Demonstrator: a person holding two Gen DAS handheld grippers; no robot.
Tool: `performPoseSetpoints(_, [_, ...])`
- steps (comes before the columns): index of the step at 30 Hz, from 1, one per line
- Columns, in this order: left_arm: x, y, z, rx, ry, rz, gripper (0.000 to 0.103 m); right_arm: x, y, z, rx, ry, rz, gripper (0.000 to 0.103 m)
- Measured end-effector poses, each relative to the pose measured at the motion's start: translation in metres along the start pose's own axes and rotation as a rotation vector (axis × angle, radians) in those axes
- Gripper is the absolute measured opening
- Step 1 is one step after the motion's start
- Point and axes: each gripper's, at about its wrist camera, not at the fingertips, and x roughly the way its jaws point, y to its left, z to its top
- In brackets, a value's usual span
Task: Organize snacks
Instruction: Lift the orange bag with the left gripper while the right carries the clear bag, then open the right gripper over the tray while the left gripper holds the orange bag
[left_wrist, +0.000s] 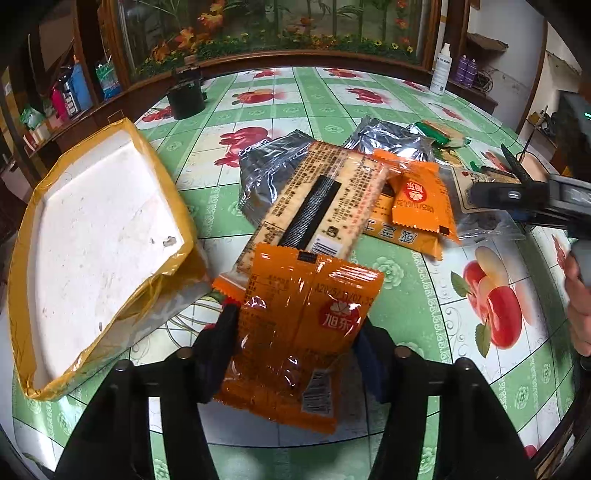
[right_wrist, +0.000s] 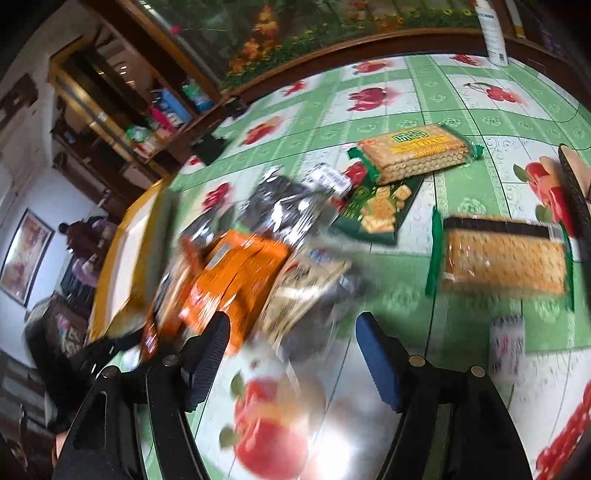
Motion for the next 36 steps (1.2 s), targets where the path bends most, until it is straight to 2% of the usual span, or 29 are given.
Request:
performPoseSetpoints(1, [-0.001, -0.001, -0.001, -0.003, -0.005, -0.005, 0.055, 0.005, -0.001, 0.002, 0.009, 0.005, 0.004, 0.075])
performPoseSetpoints(2, [-0.002, -0.001, -0.001, -0.007, -0.009, -0.012, 0.054, 0.006, 0.001, 0.004, -0.001, -0.006, -0.008, 0.070])
performPoseSetpoints(3, [-0.004, 0.000, -0.002, -0.016, -0.014, -0.022, 0.053, 0.008, 0.005, 0.004, -0.019, 0.001, -0.028, 0.049])
performPoseSetpoints(8, [-0.016, 0.007, -0.009, -0.092, -0.067, -0.095, 0.053, 0.000, 0.000, -0.008, -0.021, -0.012, 0.020, 0.047])
performPoseSetpoints(11, [-0.025, 0.011, -0.015, -0.127, -0.102, -0.135, 0.053, -0.011, 0.003, -0.015, -0.056, -0.052, -0.012, 0.046])
performPoseSetpoints(18, [-0.056, 0.026, -0.027, -0.204, -0.182, -0.175, 0.053, -0.037, 0.019, -0.021, -0.144, -0.203, -0.060, 0.043])
performPoseSetpoints(22, [-0.078, 0.045, -0.036, -0.249, -0.228, -0.175, 0.053, -0.042, 0.042, -0.024, -0.189, -0.239, -0.046, 0.043])
performPoseSetpoints(24, [-0.089, 0.056, -0.039, -0.275, -0.248, -0.173, 0.053, -0.039, 0.059, -0.023, -0.209, -0.233, -0.030, 0.043])
performPoseSetpoints(28, [-0.111, 0.077, -0.048, -0.316, -0.283, -0.159, 0.053, -0.022, 0.103, -0.022, -0.227, -0.171, 0.065, 0.043])
performPoseSetpoints(33, [-0.132, 0.104, -0.057, -0.372, -0.317, -0.136, 0.053, 0.002, 0.173, -0.017, -0.322, -0.150, 0.099, 0.042])
performPoseSetpoints(36, [-0.135, 0.119, -0.064, -0.405, -0.319, -0.141, 0.053, 0.020, 0.193, -0.015, -0.317, -0.125, 0.126, 0.042])
